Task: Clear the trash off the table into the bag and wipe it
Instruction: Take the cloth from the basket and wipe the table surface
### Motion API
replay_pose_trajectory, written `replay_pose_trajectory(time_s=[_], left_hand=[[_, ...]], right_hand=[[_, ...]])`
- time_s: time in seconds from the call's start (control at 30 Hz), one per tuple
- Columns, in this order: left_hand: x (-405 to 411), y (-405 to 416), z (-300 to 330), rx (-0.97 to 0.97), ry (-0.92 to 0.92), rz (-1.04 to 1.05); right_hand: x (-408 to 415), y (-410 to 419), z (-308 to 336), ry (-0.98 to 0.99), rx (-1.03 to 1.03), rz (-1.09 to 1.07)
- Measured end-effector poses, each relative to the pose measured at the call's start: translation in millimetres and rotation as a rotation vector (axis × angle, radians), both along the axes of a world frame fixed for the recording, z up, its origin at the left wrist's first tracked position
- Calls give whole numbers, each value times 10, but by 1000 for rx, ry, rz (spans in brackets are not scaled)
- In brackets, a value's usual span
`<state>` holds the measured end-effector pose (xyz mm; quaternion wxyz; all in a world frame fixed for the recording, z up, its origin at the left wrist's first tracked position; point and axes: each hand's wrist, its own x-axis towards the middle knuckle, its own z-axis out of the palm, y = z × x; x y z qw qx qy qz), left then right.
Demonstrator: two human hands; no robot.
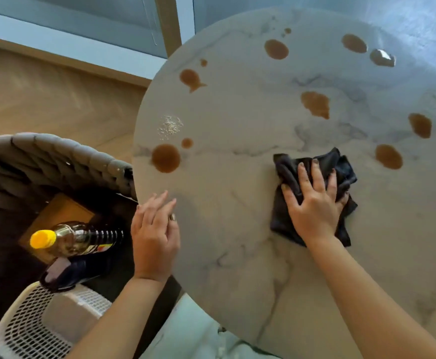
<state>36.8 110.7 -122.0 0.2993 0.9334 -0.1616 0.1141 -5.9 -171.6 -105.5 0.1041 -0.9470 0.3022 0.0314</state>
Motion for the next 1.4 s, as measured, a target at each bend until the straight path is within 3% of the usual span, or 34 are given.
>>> replay_pose_trajectory(time_s=[0.1, 0.17, 0.27, 0.37, 0.43, 0.57, 0.67, 0.73, 0.8, 0.9, 1.0, 1.07, 1.17, 1.27, 1.33, 1.4], left_hand=[[-34, 51, -15, -182, 211, 294], [1, -24, 9, -332, 397, 478], [47, -147, 29, -536, 609, 584], [23, -157, 33, -437, 521, 551], [17, -154, -3, -351, 461, 523], [12, -206, -49, 28, 359, 455], [1, -174, -91, 184, 343, 406], [6, -134, -111, 246, 333, 369], [-5, -90, -117, 290, 332, 309], [-28, -86, -105, 282, 326, 240], [16, -83, -103, 223, 332, 261], [22, -85, -94, 210, 335, 264], [22, -74, -79, 178, 340, 264], [12, -71, -99, 148, 337, 263], [7, -66, -104, 132, 326, 268], [22, -72, -104, 116, 315, 276]], right_hand=[[784, 265, -21, 9, 36, -121], [1031, 672, -24, 1, 45, 73], [758, 1028, -25, -22, 57, 489], [344, 759, -31, -51, -14, 632], [414, 503, -13, -22, -11, 481], [1287, 618, 29, 7, 62, 172], [1786, 1120, 18, -34, 109, 374], [1775, 1361, 0, -47, 78, 629], [1620, 1300, -23, -54, 37, 749], [1447, 825, -25, -80, 9, 644], [1845, 669, 7, -35, 72, 410], [2204, 882, 7, -43, 102, 375], [2364, 1328, -12, -76, 118, 650], [1887, 1294, -24, -123, 115, 975], [1544, 969, -33, -148, 98, 1014], [1555, 604, -7, -140, 113, 876]])
